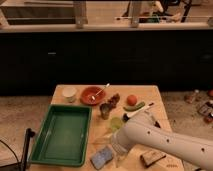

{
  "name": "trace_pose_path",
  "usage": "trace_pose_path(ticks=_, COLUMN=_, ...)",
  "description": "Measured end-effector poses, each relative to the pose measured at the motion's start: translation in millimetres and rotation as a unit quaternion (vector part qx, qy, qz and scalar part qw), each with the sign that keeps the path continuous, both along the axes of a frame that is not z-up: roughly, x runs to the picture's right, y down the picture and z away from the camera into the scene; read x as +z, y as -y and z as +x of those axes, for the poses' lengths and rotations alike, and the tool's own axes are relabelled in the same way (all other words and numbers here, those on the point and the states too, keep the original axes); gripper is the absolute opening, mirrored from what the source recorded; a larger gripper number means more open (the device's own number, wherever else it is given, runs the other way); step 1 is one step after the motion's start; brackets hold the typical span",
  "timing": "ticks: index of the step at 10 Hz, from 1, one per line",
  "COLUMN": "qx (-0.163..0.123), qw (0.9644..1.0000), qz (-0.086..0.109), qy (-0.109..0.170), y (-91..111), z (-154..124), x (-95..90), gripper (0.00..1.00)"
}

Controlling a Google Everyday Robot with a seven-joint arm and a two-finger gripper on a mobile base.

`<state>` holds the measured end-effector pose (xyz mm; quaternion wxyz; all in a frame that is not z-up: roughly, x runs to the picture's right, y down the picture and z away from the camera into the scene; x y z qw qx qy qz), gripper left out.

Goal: Place sponge in metal cup

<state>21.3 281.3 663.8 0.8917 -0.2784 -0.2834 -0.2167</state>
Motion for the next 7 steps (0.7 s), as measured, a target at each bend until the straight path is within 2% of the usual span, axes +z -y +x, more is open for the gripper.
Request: trace_pose_path(ticks=7, qx=0.042, qw=0.9988, qz=-0.024, qy=-0.004, y=-10.9, z=-14.0, x=38.2, gripper=0.8)
